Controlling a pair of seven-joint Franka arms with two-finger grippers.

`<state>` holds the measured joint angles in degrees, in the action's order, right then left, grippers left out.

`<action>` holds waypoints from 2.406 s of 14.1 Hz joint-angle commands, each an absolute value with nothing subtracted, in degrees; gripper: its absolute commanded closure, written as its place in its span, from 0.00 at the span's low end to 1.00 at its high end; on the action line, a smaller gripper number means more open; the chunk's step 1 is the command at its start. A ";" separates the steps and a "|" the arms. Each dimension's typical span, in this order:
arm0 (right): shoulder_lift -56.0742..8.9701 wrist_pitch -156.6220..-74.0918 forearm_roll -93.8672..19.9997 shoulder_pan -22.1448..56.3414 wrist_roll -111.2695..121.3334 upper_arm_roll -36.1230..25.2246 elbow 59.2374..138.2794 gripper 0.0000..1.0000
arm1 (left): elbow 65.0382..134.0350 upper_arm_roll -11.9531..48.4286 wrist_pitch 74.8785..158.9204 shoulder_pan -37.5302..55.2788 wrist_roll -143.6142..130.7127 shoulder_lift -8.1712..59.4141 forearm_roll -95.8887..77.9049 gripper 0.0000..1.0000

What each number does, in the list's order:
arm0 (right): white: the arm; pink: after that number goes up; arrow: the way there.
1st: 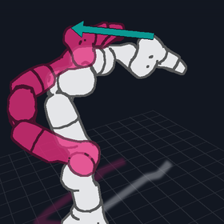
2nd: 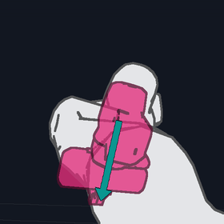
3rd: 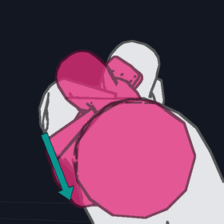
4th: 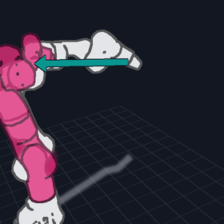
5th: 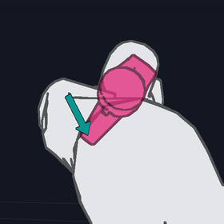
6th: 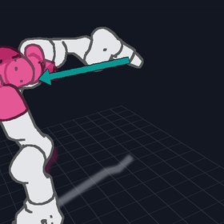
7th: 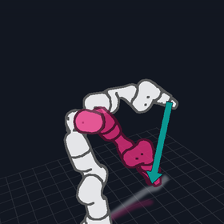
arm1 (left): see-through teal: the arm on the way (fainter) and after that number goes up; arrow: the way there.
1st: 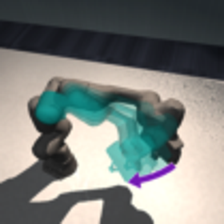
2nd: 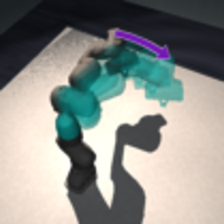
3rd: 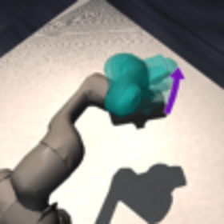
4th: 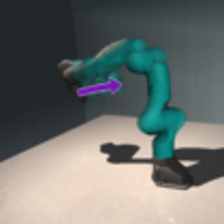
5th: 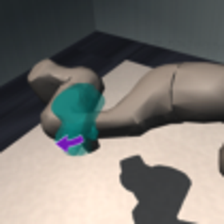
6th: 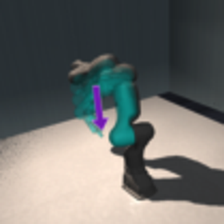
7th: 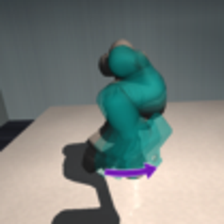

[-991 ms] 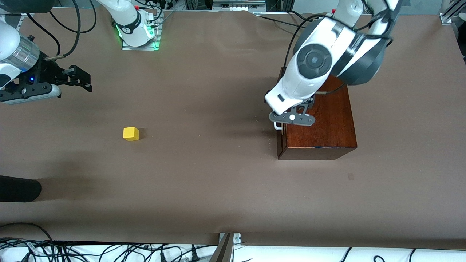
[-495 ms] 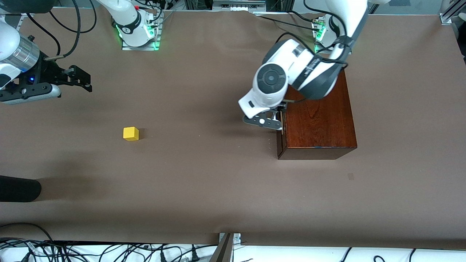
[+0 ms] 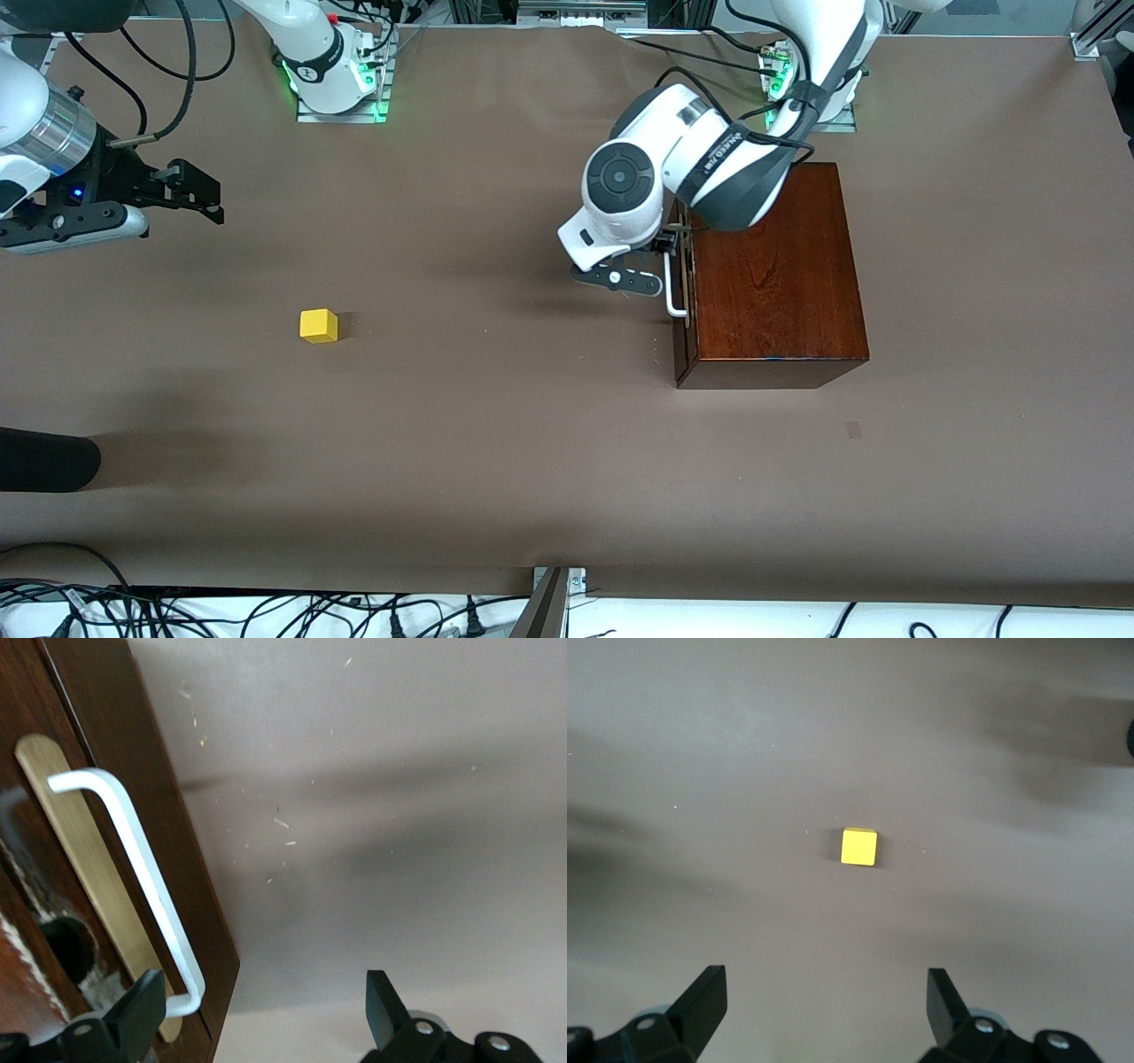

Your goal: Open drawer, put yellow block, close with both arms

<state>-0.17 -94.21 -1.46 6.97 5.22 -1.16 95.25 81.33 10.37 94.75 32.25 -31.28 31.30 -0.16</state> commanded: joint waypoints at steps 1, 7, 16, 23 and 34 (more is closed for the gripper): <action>-0.62 -93.52 -0.79 6.68 5.63 -0.97 93.87 0.00 | 83.23 9.75 94.04 33.57 -34.45 31.11 4.02 0.00; -0.62 -93.52 -0.79 6.68 5.63 -0.97 93.95 0.00 | 83.23 9.76 95.09 33.66 -35.07 34.80 10.11 0.00; -0.62 -93.52 -0.79 6.68 5.63 -0.97 93.87 0.00 | 86.22 9.76 102.91 33.57 -35.24 37.70 11.34 0.00; -0.62 -93.60 -0.79 6.68 5.63 -0.97 93.87 0.00 | 85.17 9.93 114.85 34.98 -38.32 38.23 2.57 0.00; -0.62 -93.60 -0.79 6.59 5.45 -1.14 93.96 0.00 | 79.19 9.84 118.04 40.87 -38.93 43.68 1.76 0.00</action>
